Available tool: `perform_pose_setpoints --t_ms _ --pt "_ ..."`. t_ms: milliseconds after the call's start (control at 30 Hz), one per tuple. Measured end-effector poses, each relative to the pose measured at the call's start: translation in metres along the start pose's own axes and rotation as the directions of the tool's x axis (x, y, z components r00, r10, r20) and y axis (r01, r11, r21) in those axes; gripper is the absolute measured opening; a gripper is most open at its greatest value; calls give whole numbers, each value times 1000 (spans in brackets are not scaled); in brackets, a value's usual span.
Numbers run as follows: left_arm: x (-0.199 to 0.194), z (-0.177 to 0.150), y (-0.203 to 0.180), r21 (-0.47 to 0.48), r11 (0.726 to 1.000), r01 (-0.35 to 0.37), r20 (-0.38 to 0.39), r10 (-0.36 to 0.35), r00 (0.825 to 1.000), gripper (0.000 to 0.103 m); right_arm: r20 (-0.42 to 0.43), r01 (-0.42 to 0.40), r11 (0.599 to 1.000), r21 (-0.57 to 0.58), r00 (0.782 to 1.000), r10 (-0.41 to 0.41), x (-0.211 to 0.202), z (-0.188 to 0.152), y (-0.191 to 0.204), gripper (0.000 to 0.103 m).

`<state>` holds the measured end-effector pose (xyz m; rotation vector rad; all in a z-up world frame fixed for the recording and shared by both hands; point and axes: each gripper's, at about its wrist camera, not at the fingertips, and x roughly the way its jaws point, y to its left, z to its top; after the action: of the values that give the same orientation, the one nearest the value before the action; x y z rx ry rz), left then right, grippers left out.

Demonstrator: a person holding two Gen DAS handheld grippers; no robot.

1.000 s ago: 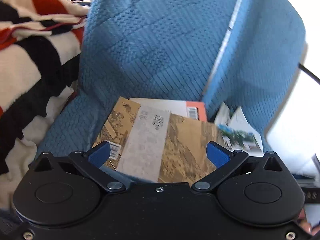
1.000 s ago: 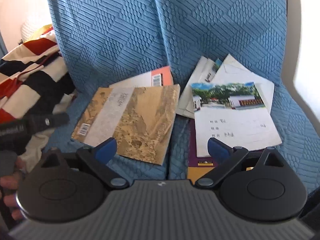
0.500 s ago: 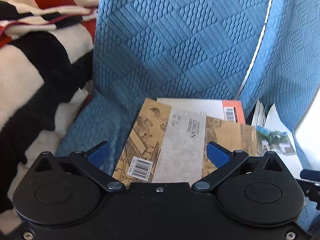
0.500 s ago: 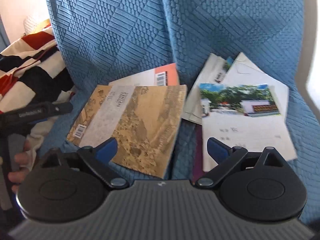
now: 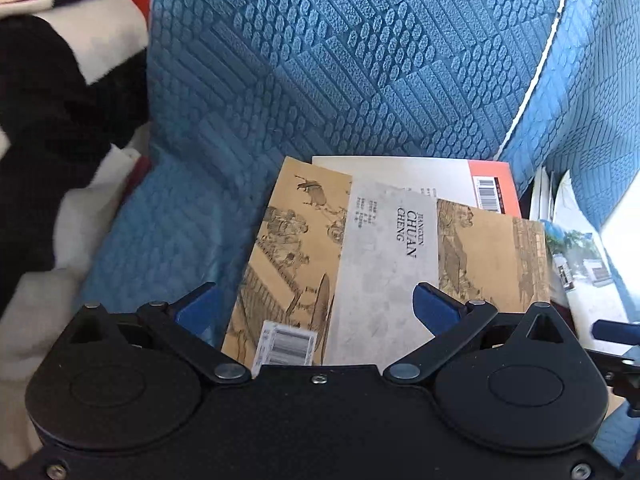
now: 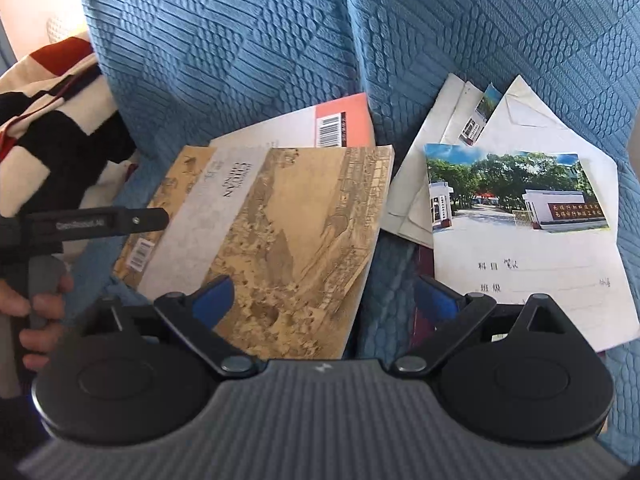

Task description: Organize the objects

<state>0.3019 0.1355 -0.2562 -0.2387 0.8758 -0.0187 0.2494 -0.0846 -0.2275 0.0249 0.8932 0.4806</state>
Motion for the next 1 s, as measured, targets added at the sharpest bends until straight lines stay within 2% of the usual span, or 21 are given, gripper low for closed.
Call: perform_pose_setpoints --t_ms 100,167,267,333,500,767,933,1000 --pt "7 6 2 1 1000 9 -11 -9 1000 102 1 -15 1000 26 1000 15 10 5 -5 97" --pt "11 10 7 -7 1000 20 -28 -20 999 102 29 -10 1000 19 1000 9 13 7 -4 93" --pt "19 12 16 -55 998 42 -71 -46 996 96 17 -7 1000 1 1000 7 24 13 -3 74" --pt "23 12 20 -84 995 61 -104 -70 992 84 0 -19 1000 11 1000 19 33 17 -5 73" --pt "27 13 21 -86 995 50 -106 -59 993 76 -20 -21 1000 17 1000 22 51 22 -7 72" --pt "27 11 19 -67 997 38 -103 -45 994 72 -49 -54 995 90 997 58 71 27 -20 74" --pt "27 11 17 -50 998 33 -104 -38 994 72 -57 -70 992 106 995 77 70 25 -22 74" --pt "26 11 17 -44 998 39 -107 -43 993 73 -60 -91 985 150 993 101 69 26 -26 75"
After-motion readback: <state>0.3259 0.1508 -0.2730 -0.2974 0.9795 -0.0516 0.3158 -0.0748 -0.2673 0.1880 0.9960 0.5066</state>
